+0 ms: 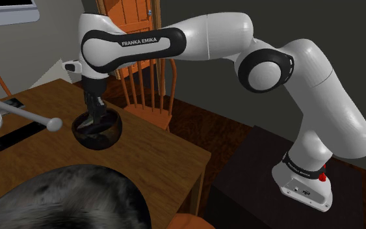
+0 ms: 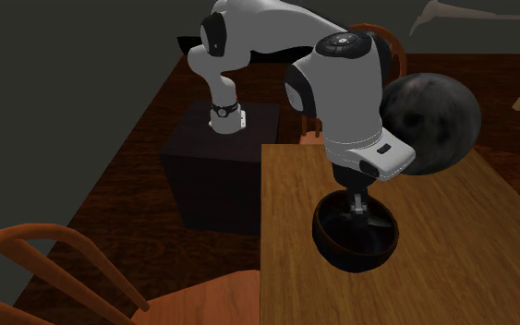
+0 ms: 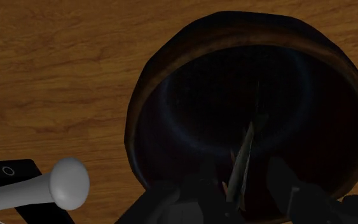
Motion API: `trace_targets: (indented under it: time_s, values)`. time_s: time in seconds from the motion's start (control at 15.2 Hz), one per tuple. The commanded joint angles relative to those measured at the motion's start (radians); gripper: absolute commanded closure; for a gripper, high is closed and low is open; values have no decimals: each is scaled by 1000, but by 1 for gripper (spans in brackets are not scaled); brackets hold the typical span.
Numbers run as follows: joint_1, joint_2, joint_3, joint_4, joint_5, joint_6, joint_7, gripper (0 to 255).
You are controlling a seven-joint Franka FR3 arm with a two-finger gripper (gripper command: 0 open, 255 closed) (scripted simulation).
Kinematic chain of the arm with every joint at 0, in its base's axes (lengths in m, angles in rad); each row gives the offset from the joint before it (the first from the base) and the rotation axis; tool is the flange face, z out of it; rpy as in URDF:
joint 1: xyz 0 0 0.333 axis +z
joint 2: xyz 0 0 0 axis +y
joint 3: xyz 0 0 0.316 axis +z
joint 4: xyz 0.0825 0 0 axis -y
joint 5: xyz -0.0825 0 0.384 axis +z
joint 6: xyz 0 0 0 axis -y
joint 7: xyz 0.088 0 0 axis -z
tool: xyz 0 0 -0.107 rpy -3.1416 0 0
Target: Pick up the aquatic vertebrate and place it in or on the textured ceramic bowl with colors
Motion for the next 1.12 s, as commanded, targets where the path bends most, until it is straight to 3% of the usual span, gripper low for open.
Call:
trace_targets:
  time_s: [0.0,0.26,0.53,1.06]
  values:
    - [0,0,0,0,0,0,0,0]
    - [0,0,0,0,0,0,0,0]
    - [-16,-44,-1,46,1,-92,3,0]
    - [-16,-44,-1,46,1,-92,3,0]
